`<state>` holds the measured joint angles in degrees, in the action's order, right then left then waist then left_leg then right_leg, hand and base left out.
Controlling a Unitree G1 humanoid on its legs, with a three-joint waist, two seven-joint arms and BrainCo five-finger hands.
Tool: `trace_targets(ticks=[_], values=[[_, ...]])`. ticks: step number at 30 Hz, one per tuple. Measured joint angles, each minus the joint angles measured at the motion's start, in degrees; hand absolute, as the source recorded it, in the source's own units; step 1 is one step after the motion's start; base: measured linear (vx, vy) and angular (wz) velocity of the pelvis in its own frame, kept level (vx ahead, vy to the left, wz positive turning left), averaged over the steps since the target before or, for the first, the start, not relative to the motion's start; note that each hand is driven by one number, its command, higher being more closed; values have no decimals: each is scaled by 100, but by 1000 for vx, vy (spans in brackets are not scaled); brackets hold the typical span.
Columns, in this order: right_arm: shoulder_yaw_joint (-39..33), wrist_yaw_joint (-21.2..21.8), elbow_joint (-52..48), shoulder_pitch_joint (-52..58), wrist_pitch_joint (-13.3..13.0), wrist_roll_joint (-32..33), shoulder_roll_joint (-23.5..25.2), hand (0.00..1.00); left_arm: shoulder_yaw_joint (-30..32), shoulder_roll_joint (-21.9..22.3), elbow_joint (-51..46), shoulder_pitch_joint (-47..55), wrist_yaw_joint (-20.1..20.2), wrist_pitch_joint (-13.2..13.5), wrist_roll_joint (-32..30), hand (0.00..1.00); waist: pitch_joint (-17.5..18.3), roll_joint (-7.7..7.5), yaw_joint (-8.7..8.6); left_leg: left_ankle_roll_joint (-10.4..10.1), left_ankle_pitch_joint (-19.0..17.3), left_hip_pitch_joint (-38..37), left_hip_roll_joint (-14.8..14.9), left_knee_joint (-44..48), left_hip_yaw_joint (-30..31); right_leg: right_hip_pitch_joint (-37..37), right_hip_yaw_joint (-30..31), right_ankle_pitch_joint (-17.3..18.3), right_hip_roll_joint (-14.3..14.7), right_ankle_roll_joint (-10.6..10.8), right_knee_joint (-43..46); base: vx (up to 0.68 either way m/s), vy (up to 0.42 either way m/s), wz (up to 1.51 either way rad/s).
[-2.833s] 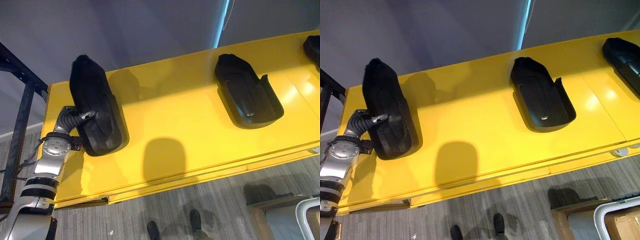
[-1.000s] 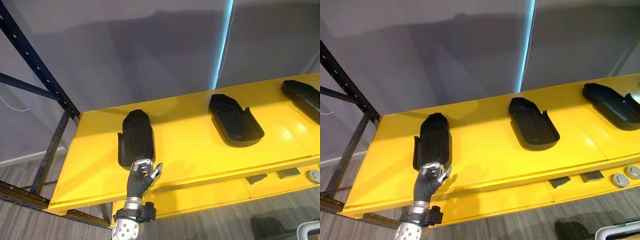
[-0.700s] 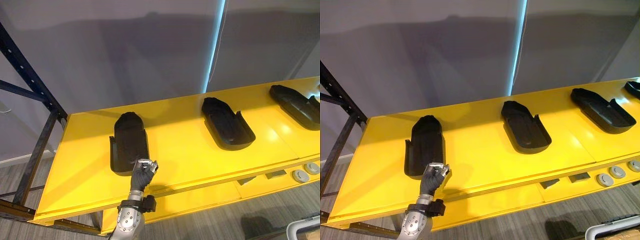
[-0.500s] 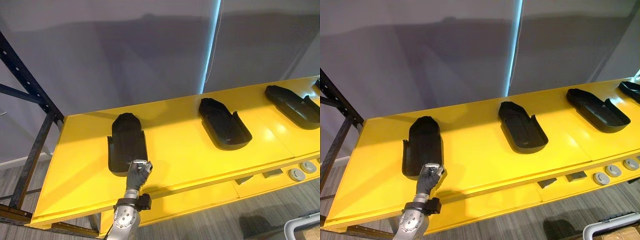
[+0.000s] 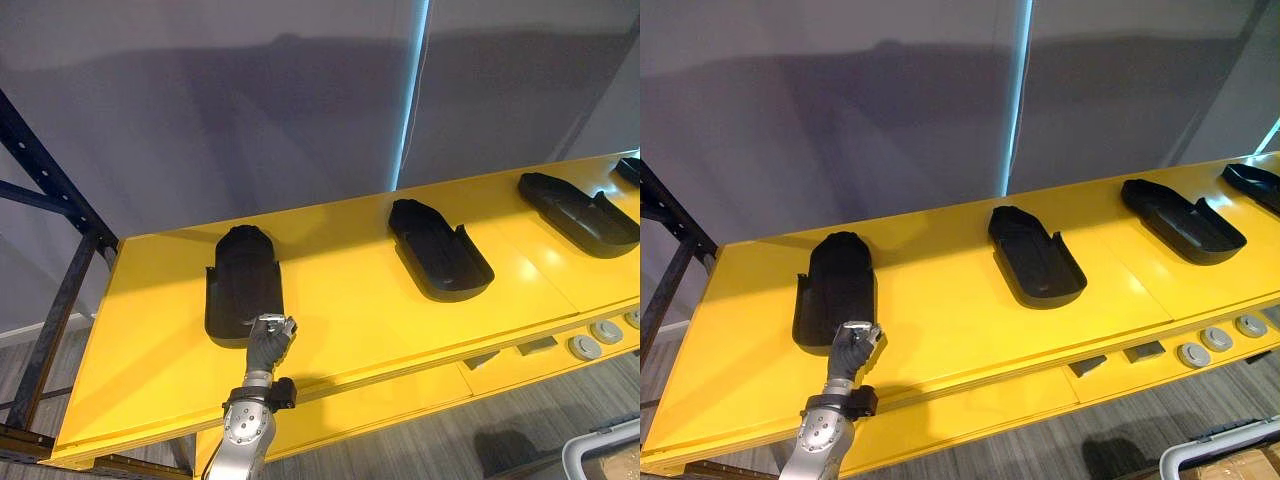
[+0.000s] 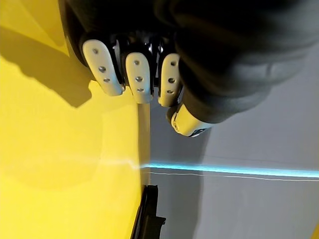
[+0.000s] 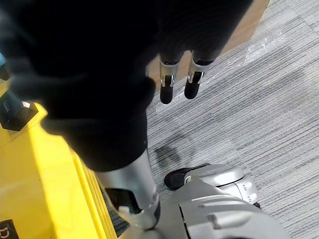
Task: Walk over and take plastic housings, then place them on the shelf
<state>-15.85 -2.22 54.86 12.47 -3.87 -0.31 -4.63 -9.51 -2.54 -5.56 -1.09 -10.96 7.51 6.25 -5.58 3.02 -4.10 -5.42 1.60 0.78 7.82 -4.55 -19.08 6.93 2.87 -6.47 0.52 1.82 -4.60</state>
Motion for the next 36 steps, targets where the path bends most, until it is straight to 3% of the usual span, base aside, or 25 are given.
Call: trace_targets(ticks=[1,2,4,6,7,9,10,11,13,15,16,17,19,21,23,25,26,27,28,30,32,36], values=[[15,0,-3,-4,0,22,8,0,-120,-8,-346,69,0,23,103,0,-10,-33,36,-11,-138,-16,44,204,-127,-9,147,4,44,0,41,37,-7,-72],[24,3,-2,-24,0,44,6,0,-303,13,-767,114,3,99,165,0,-33,-68,76,-7,-504,19,159,832,-242,-66,371,64,108,1,188,47,-14,-83],[50,12,-10,-64,3,53,6,0,-456,51,-1088,132,11,178,185,0,-46,-88,142,110,-840,68,279,1494,111,-120,659,95,209,-25,333,42,-23,-102],[285,20,-188,-153,2,86,-65,0,-635,234,-1509,127,12,379,192,0,-39,-69,306,86,-1412,233,369,2607,1546,-56,1303,184,494,-23,666,-9,57,-176],[320,24,-341,-152,-4,210,-66,0,-788,357,-1551,130,12,469,164,0,17,-1,348,-82,-1716,299,320,3163,2503,41,1650,308,721,67,904,-64,133,-161],[359,42,-550,-152,-4,301,-50,0,-1031,460,-1503,158,37,497,130,0,58,35,329,-234,-2077,290,81,3742,3707,270,2112,461,1031,100,1300,-123,208,-153],[350,48,-636,-147,-3,364,-15,0,-1102,466,-1382,156,75,500,107,0,76,35,287,-196,-2212,289,-66,3891,4071,394,2327,483,1121,133,1440,-186,328,-178],[349,50,-720,-144,-2,475,51,0,-1080,469,-1082,158,114,491,-37,0,87,-30,238,18,-2374,191,-330,3869,4253,614,2750,452,1164,228,1635,-208,369,-162],[340,40,-885,-133,-2,620,129,0,-953,493,-715,166,105,477,-95,0,74,-71,217,282,-2556,150,-537,3809,4149,824,3152,355,1197,336,1694,-224,348,-165],[214,22,-968,-178,-3,712,272,0,-650,527,-241,186,74,393,-167,0,-1,-147,395,491,-2748,-134,-556,3292,3240,1106,2685,251,874,-4,1490,-300,353,-218],[209,-2,-978,-209,-22,712,417,0,-424,533,53,163,28,289,-204,0,-175,-211,537,660,-2679,-497,-593,2859,2555,1197,1721,327,398,-118,1341,-307,315,-288],[134,-1,-1020,-218,-52,663,483,0,-134,540,249,245,-21,233,-207,0,-222,-282,668,772,-2605,-729,-593,2656,1791,1494,333,384,68,-52,1846,-268,265,-286],[86,-28,-1015,-177,-52,651,501,0,235,552,574,306,-115,184,-233,0,-106,-276,681,786,-2577,-840,-509,2543,1024,1530,-711,480,-70,-168,2723,-140,150,-238],[2,-63,-872,-210,-51,640,529,0,493,566,1087,295,-223,146,-329,0,-53,-260,638,755,-2511,-880,-404,2422,352,1284,-1128,1143,-227,-343,3490,-72,59,-184],[-173,-99,-797,-240,-41,474,565,0,823,584,1786,299,-356,-44,-539,0,-12,-322,634,722,-2493,-948,-348,2378,-216,1089,-1759,1599,-683,-344,3956,-7,-39,-149],[-336,-120,-650,-296,-37,414,573,0,1076,595,2348,318,-426,-178,-596,0,6,-348,583,684,-2474,-1048,-336,2347,-447,950,-2104,1783,-945,-285,4025,55,-109,-89],[-499,-124,-446,-334,-34,403,552,0,1444,585,2935,334,-512,-250,-642,0,56,-391,479,516,-2371,-1172,-408,2189,-423,852,-2224,1883,-891,-225,3779,115,-130,-48],[-572,-119,-356,-363,-31,405,514,0,1583,588,3125,368,-531,-286,-643,0,96,-334,490,471,-2298,-1211,-389,2069,-412,779,-2181,1819,-748,-161,3595,149,-158,-55],[-622,-124,-211,-388,-29,401,469,0,1835,593,3274,466,-574,-336,-647,0,148,-303,516,501,-2148,-1192,-305,1970,-365,683,-2096,1626,-488,-142,3166,117,-152,-70],[-688,-148,276,-439,-26,394,420,0,2407,479,3558,642,-746,-330,-650,0,319,-360,649,665,-1801,-805,-201,1919,-33,312,-1902,827,-55,-158,1595,58,-196,-66],[-855,-187,683,-535,9,351,293,0,2736,369,4122,628,-810,-313,-646,0,301,-355,648,580,-1712,-507,-182,1589,240,32,-1865,289,113,-213,655,-17,-134,-24],[-993,-201,896,-529,68,156,224,0,3278,199,5784,526,-700,-332,-420,0,247,-315,616,330,-1421,-571,-215,1241,530,-379,-1801,34,190,-149,61,-15,-21,-9]])
